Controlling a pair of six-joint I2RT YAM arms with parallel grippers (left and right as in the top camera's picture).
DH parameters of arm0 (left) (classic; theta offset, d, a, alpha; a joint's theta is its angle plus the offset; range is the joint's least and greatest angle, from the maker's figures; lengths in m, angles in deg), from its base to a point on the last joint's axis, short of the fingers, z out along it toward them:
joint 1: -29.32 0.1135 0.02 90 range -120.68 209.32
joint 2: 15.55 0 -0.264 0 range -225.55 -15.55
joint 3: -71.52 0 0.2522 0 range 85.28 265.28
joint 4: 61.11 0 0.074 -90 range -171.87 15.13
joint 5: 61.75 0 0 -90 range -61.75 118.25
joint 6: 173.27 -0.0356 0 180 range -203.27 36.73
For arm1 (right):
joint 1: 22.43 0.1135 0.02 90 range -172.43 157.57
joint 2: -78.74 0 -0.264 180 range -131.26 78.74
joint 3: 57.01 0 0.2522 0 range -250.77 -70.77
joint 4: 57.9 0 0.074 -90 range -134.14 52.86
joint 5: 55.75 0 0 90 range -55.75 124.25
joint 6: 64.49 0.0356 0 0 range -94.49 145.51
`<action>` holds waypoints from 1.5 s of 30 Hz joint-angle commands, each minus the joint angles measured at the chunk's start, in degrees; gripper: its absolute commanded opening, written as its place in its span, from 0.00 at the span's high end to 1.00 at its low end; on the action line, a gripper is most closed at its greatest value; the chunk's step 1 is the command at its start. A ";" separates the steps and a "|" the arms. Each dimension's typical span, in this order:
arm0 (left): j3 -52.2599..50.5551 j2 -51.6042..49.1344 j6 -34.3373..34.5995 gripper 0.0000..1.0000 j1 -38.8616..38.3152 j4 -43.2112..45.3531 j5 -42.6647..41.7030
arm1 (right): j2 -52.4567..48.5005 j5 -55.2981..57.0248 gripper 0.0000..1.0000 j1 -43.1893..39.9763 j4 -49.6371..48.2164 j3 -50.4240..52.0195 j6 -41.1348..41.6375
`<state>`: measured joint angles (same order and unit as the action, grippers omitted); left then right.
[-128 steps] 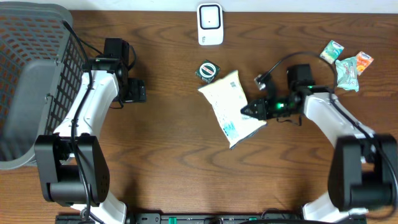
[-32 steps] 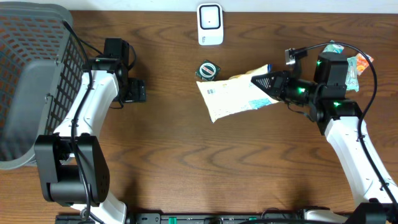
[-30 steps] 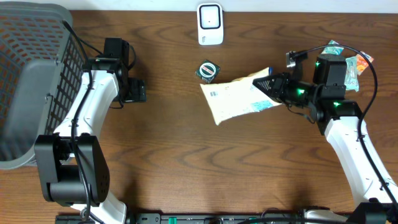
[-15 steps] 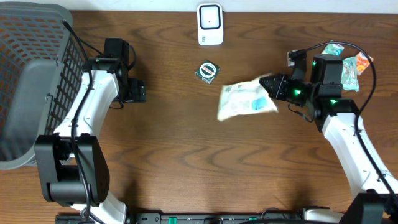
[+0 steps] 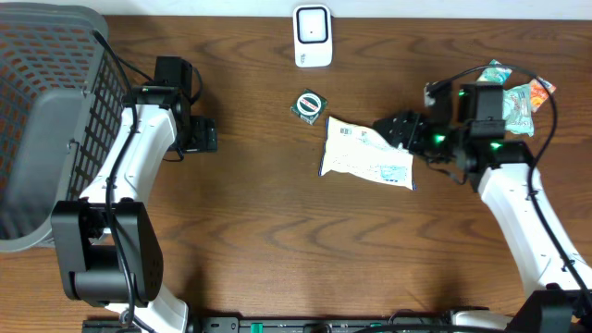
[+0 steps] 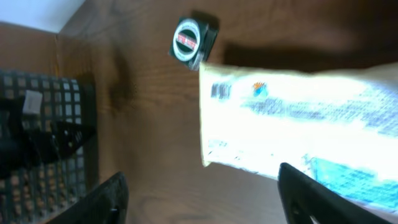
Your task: Scan the item barcode
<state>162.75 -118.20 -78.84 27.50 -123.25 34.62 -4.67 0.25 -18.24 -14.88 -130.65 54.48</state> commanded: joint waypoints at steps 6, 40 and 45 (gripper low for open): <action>-0.17 -0.04 -0.33 0.02 0.04 -0.20 0.33 | -0.17 17.90 0.43 11.93 -0.52 9.53 18.71; -0.17 -0.04 -0.33 0.02 0.04 -0.20 0.35 | -11.87 10.27 0.09 1.90 -32.30 15.26 16.46; -0.17 -0.04 -0.33 0.02 0.04 -0.20 0.35 | -14.14 10.32 0.05 4.13 -29.44 15.26 15.80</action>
<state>162.75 -118.20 -78.84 27.50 -123.25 34.62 -16.72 11.83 -15.82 -44.72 -114.91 72.23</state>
